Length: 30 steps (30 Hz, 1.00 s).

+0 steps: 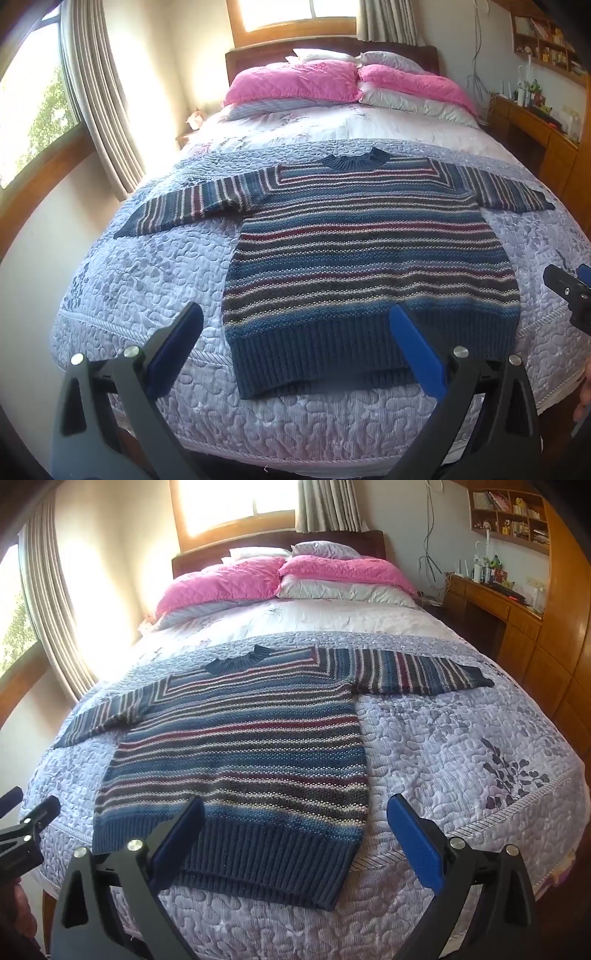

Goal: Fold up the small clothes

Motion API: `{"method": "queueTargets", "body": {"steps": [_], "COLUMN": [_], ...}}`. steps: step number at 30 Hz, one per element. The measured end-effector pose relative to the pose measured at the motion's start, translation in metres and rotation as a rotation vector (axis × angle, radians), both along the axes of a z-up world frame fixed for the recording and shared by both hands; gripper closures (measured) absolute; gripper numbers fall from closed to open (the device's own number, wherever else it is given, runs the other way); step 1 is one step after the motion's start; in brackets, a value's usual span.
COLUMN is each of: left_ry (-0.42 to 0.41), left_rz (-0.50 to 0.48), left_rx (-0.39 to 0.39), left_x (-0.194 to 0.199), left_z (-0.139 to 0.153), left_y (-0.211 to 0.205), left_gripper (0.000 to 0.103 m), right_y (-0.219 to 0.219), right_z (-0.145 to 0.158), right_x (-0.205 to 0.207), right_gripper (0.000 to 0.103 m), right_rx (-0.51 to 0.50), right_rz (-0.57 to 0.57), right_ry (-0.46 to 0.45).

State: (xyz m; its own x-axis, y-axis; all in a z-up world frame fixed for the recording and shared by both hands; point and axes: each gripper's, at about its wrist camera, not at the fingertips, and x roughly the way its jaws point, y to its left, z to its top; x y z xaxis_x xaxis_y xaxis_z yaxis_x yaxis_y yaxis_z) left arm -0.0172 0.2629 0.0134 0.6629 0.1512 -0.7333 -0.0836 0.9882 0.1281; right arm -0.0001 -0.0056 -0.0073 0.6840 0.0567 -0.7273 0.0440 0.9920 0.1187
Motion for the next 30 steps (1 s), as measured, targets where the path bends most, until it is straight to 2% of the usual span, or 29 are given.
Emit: {"method": "queueTargets", "body": {"steps": [2, 4, 6, 12, 17, 30], "left_ry": [-0.001, 0.001, 0.003, 0.000, -0.004, -0.005], "left_rz": [0.005, 0.010, 0.013, 0.019, 0.026, 0.032], "left_rx": [0.002, 0.002, -0.001, 0.004, 0.000, -0.001], "left_x": [0.001, 0.002, 0.002, 0.002, 0.002, 0.005], "left_z": [-0.001, -0.002, -0.004, -0.005, -0.005, -0.004], "left_y": [0.001, 0.001, 0.004, 0.005, 0.008, 0.010], "left_gripper": [0.003, 0.003, 0.003, 0.003, 0.003, 0.003], "right_y": [0.000, 0.006, 0.008, 0.010, 0.012, 0.010], "right_z": [-0.002, -0.004, -0.005, -0.003, 0.004, 0.002], "right_x": [0.003, 0.006, 0.006, 0.006, 0.004, 0.009], "right_gripper": [0.004, 0.004, 0.004, 0.004, 0.004, 0.004], "right_rx": [-0.011, -0.089, -0.115, -0.071, -0.061, -0.021], "right_rz": [0.001, 0.006, 0.004, 0.041, 0.038, 0.055], "right_ry": [0.040, 0.076, 0.091, 0.097, 0.057, 0.081]}}
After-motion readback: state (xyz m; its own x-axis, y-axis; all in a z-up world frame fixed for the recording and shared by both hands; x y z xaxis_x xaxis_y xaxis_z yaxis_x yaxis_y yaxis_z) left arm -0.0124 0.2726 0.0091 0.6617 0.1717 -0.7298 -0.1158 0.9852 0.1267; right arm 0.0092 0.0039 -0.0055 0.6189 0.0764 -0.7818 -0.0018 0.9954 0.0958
